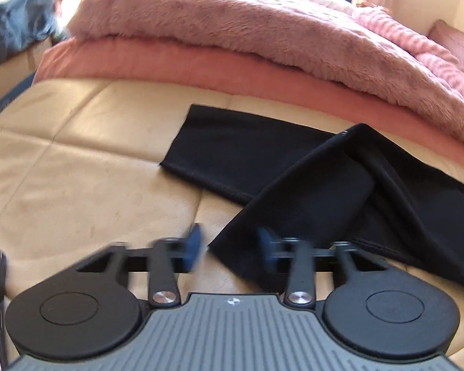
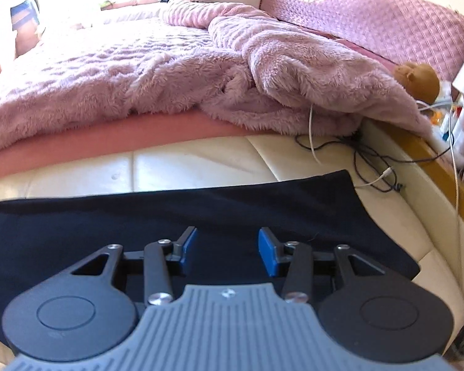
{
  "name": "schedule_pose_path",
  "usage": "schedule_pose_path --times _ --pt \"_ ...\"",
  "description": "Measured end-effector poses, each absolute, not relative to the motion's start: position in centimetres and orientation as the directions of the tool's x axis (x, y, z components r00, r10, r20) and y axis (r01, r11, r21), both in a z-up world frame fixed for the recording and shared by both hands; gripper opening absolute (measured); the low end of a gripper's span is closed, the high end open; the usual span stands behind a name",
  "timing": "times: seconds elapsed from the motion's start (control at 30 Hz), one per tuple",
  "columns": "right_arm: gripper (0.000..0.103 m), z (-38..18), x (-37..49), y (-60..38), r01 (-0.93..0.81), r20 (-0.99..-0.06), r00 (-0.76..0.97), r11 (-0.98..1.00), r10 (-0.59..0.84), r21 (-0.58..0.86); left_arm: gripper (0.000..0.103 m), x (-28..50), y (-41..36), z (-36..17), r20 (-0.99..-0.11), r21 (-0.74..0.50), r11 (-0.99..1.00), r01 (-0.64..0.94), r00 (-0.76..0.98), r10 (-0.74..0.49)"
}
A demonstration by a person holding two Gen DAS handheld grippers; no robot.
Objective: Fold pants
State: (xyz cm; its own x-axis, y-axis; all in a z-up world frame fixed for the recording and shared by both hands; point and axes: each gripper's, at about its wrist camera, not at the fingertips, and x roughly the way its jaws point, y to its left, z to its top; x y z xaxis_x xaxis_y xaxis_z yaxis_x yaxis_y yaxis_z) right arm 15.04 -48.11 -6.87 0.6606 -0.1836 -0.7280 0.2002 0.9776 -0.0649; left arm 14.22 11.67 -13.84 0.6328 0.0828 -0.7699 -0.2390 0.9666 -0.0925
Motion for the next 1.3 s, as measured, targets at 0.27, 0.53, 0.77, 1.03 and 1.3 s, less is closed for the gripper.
schedule_pose_path --times 0.27,0.53,0.77,1.03,1.3 --pt "0.040 -7.0 16.1 -52.7 0.175 -0.726 0.651 0.974 -0.222 -0.141 0.001 15.0 12.6 -8.8 -0.702 -0.144 0.958 -0.249 0.707 0.078" --pt "0.041 -7.4 20.4 -60.0 0.099 -0.706 0.670 0.970 -0.230 -0.222 0.001 19.6 12.7 -2.7 -0.651 -0.073 0.964 -0.255 0.745 0.147" --pt "0.039 -10.1 22.8 -65.1 -0.010 -0.749 0.649 0.982 -0.136 -0.188 0.001 22.3 10.8 -2.9 -0.667 0.059 0.963 -0.262 0.708 0.233" --pt "0.038 -13.3 24.8 -66.6 -0.099 -0.786 0.617 0.986 -0.046 -0.136 0.001 22.8 10.3 -3.0 -0.686 0.102 0.952 -0.288 0.673 0.277" --pt "0.026 -14.0 24.1 -66.3 -0.093 -0.759 0.649 0.986 -0.045 -0.138 0.001 22.6 10.9 -3.4 -0.698 0.097 0.943 -0.319 0.653 0.292"
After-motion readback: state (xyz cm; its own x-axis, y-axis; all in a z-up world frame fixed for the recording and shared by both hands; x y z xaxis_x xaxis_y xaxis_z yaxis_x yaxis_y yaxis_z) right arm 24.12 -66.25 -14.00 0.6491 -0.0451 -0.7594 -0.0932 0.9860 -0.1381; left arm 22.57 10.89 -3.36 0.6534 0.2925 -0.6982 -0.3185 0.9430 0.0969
